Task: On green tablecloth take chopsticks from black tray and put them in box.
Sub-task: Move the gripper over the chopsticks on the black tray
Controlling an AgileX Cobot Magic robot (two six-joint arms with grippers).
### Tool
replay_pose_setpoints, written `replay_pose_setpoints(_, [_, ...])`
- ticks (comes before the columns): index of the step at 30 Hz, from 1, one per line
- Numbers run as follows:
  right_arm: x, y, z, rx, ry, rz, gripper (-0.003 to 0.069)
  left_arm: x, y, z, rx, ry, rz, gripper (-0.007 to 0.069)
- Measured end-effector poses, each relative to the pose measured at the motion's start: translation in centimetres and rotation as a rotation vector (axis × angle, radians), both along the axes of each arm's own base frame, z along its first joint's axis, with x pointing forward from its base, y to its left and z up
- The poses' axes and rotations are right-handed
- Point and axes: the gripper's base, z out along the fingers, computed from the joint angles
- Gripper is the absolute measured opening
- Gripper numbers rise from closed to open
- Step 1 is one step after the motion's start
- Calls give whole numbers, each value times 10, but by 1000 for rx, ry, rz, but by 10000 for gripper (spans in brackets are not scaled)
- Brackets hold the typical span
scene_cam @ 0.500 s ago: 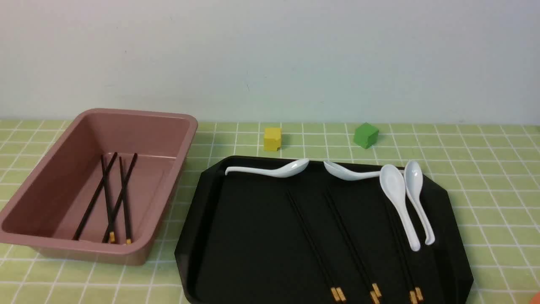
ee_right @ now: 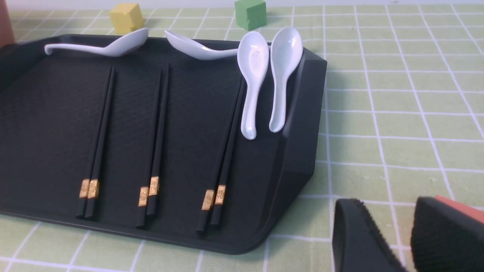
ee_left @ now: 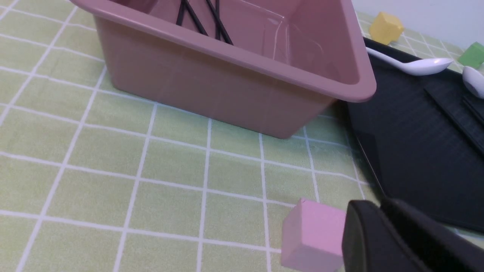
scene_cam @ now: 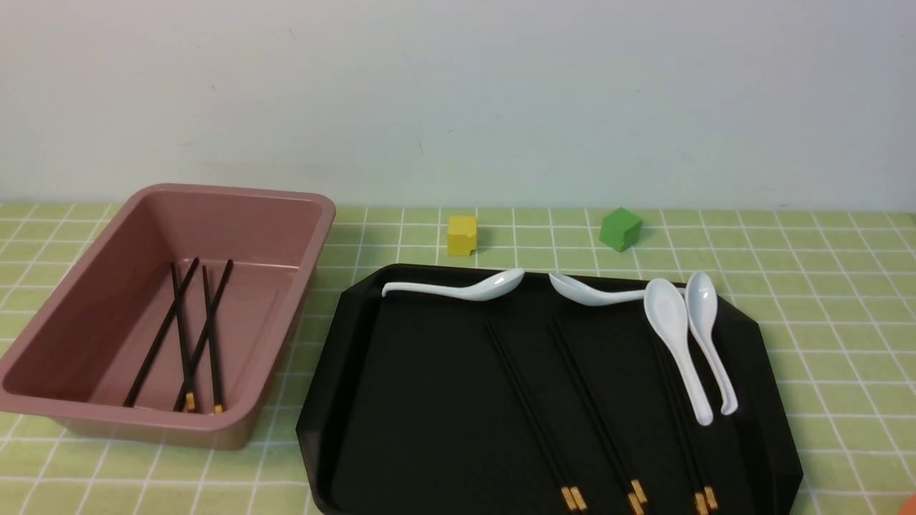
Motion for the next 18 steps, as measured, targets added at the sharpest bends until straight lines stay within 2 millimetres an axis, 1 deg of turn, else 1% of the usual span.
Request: replay_pose_setpoints(18, [0, 0, 0, 0, 0, 0, 240, 0, 0, 0, 0, 0, 0, 72])
